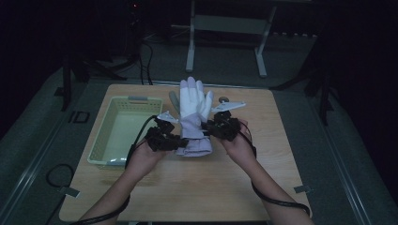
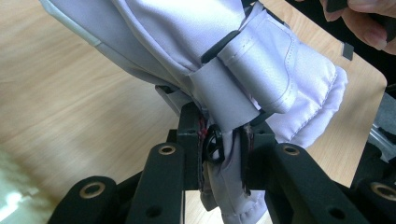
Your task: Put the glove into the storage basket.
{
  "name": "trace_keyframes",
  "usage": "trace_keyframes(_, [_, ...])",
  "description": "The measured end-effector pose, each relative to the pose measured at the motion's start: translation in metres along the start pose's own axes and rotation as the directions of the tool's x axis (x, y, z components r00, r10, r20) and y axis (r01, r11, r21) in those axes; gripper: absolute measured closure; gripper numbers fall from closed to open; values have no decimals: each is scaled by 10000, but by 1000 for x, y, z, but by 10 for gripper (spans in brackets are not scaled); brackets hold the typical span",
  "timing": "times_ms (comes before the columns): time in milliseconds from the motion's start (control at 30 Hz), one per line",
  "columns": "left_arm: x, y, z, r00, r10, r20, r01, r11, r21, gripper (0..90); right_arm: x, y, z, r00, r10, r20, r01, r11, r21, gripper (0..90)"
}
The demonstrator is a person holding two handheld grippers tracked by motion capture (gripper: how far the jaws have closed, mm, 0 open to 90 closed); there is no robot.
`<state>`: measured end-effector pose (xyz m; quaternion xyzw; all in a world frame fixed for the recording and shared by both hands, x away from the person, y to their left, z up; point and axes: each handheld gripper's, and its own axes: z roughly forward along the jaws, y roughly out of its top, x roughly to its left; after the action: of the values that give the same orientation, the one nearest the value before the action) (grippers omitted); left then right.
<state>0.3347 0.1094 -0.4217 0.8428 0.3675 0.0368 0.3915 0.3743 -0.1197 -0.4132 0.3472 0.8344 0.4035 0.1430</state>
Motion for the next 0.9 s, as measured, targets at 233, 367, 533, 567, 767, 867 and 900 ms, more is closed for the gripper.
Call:
trace_keyframes(233, [17, -6, -31, 9993, -196, -309, 199, 9998, 77, 742, 20, 24, 15, 9995, -70, -298, 64, 9998, -193, 815])
trace_keyframes(367, [32, -14, -47, 9986, -404, -329, 411, 9990, 193, 742, 34, 35, 27, 9987, 0, -509, -10, 9998, -201, 816])
trace_keyframes(533, [51, -29, -65, 9977, -568, -379, 580, 9978, 311, 742, 53, 46, 45, 9973, -58, -727, 49, 9999, -137, 816])
trace_keyframes(567, [53, -31, -68, 9975, -584, -395, 596, 9977, 320, 742, 60, 50, 52, 9965, -57, -836, 48, 9999, -107, 816])
trace_keyframes(767, [72, -48, -87, 9961, -652, -598, 679, 9967, 438, 742, 82, 61, 76, 9943, -34, -1068, 34, 10000, 5, 816])
trace_keyframes(867, [82, -57, -96, 9953, -703, -660, 746, 9951, 651, 742, 91, 65, 84, 9937, -71, -1116, 84, 9999, 112, 816])
trace_keyframes(900, [86, -61, -99, 9945, -834, -639, 877, 9939, 676, 741, 98, 68, 92, 9920, -64, -1261, 94, 9997, 232, 817])
